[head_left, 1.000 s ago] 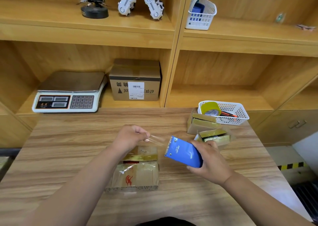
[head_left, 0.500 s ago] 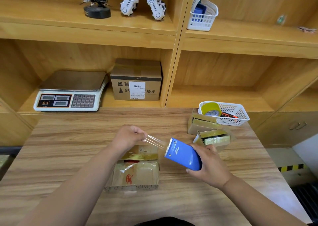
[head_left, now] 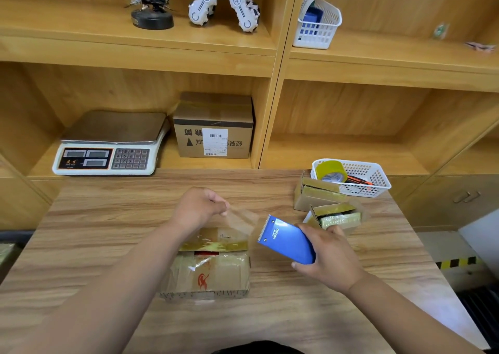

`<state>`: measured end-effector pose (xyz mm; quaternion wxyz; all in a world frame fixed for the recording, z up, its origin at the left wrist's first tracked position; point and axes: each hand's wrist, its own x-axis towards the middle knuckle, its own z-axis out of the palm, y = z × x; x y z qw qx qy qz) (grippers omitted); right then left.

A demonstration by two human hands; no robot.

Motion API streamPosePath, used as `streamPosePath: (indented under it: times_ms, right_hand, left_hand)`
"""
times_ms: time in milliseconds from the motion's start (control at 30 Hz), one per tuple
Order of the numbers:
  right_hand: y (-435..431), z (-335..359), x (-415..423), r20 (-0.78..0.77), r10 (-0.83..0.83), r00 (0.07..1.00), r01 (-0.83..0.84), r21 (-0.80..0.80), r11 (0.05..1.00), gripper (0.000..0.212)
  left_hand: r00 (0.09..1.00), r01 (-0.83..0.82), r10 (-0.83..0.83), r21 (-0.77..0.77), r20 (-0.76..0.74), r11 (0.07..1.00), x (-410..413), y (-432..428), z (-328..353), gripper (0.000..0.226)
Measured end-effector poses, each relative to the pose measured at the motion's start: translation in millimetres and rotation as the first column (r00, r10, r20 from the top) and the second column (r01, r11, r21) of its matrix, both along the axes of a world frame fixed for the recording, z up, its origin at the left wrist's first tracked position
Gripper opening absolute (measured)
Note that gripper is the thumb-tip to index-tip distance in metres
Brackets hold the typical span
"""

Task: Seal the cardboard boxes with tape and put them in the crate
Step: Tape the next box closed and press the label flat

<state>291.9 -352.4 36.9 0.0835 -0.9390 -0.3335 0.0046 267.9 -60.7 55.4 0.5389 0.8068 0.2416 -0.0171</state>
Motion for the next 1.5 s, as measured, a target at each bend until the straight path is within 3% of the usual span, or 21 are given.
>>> streamPosePath:
  times_ms: [100,200,367,400,533,667,767,933,1100,1300,1433,1500]
  right_hand:
    - [10.8,0.6,-1.0,0.073,0.001,0.997,0.007,-0.115,0.993,0.069]
    - [23.9,1.8,-2.3,0.181,-0.02,0.983,0.05,-0.163,0.985,0.062]
    - [43.5,0.7,0.5,0.278,-0.082,0.957,0.134,-0.174,0.976,0.054]
    - [47.4,0.3,0.8,0.294,-0.098,0.951,0.155,-0.177,0.972,0.054]
    - [62.9,-3.1,2.1,0.354,-0.188,0.916,0.239,-0.106,0.965,0.044]
    - [71.2,-11.7,5.6,0.268,-0.243,0.932,0.287,-0.138,0.948,0.044]
    - [65.1,-18.4,10.8,0.212,-0.297,0.931,0.338,-0.19,0.922,0.045]
    - [43.6,-43.5,8.4,0.099,-0.299,0.949,0.315,-0.354,0.881,0.077]
    - [25.4,-77.6,-3.9,0.048,-0.25,0.967,0.248,-0.402,0.881,0.045]
    - [7.1,-97.1,-11.0,-0.047,-0.258,0.965,0.213,-0.436,0.874,0.04]
    - [20.9,-79.4,-4.6,-0.037,-0.241,0.97,0.216,-0.329,0.919,0.037]
    - [37.2,-63.9,1.6,-0.102,-0.254,0.962,0.252,-0.027,0.967,0.034]
  left_hand:
    - [0.999,0.007,-0.011,0.114,0.034,0.993,-4.2,-7.3,2.7,0.021]
    - [0.995,0.031,-0.062,0.355,0.076,0.934,-8.7,-20.3,6.9,0.02]
    - [0.973,-0.002,-0.174,0.759,0.153,0.652,-13.1,-45.2,10.6,0.015]
    - [0.961,-0.021,-0.207,0.791,0.184,0.611,-14.6,-50.4,10.2,0.009]
    - [0.919,-0.028,-0.334,0.882,0.208,0.471,-21.0,-68.8,11.8,0.031]
    - [0.891,-0.055,-0.394,0.915,0.226,0.401,-26.4,-72.2,2.3,0.033]
    - [0.843,-0.137,-0.415,0.884,0.341,0.447,-30.7,-71.6,-1.3,0.031]
    - [0.895,-0.19,-0.164,0.686,0.415,0.702,-31.4,-67.3,-3.1,0.015]
    - [0.941,-0.18,-0.018,0.545,0.338,0.819,-38.2,-56.7,-5.8,0.013]
    - [0.94,-0.214,0.072,0.411,0.335,0.886,-43.9,-45.8,-3.0,0.014]
    - [0.934,-0.219,0.095,0.344,0.345,0.913,-48.1,-41.9,-2.1,0.017]
    - [0.933,-0.231,0.12,0.311,0.338,0.922,-48.8,-40.3,-1.8,0.018]
